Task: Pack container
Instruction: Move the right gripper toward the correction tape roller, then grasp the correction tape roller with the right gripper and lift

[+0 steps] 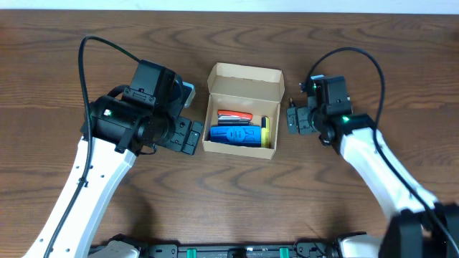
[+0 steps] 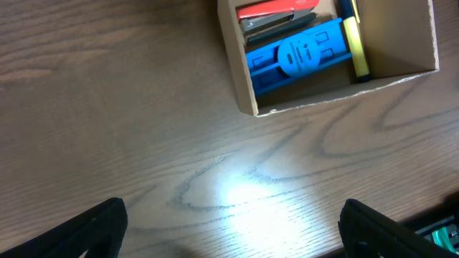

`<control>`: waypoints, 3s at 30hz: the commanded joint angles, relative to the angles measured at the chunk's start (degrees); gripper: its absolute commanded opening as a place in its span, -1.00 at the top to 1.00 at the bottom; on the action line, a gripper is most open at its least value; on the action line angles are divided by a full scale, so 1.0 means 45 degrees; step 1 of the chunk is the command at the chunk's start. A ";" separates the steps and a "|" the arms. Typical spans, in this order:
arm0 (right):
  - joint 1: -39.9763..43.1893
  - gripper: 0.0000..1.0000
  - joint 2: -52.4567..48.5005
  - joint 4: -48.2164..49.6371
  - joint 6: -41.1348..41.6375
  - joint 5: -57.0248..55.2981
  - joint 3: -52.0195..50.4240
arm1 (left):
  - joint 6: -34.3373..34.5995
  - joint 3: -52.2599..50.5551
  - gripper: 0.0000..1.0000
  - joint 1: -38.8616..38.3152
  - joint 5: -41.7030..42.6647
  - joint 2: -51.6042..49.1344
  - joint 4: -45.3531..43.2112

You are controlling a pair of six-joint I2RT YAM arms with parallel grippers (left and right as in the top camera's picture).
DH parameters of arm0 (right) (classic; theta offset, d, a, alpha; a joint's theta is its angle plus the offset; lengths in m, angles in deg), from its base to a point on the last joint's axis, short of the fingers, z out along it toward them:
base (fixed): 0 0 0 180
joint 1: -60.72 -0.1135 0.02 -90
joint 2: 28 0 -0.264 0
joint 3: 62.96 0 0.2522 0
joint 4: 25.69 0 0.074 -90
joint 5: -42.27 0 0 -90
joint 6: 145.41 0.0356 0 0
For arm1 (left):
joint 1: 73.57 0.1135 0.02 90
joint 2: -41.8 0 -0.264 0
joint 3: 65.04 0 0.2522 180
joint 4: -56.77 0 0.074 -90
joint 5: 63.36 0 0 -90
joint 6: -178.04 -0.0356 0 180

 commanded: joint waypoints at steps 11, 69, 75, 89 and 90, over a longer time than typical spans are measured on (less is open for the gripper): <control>0.0277 -0.97 -0.2686 0.2560 -0.1229 0.0039 0.0219 | -0.0141 -0.0083 -0.90 0.0044 -0.0005 0.0019 0.0068; 0.0525 0.39 -0.2973 0.3429 0.0505 0.0957 0.0243 | -0.0141 -0.0083 -0.91 0.0044 -0.0005 0.0019 0.0068; 0.0588 0.41 -0.0821 0.3201 0.0495 0.0923 0.0248 | -0.0141 -0.0083 -0.90 0.0044 -0.0005 0.0019 0.0063; -0.2589 0.46 0.1506 0.3177 -0.0423 0.1977 0.0248 | -0.0141 -0.0083 -0.90 0.0044 -0.0005 0.0019 0.0068; -0.2948 0.46 0.1404 0.3206 -0.0583 0.1977 0.0248 | -0.0141 -0.0083 -0.91 0.0044 -0.0005 0.0019 0.0068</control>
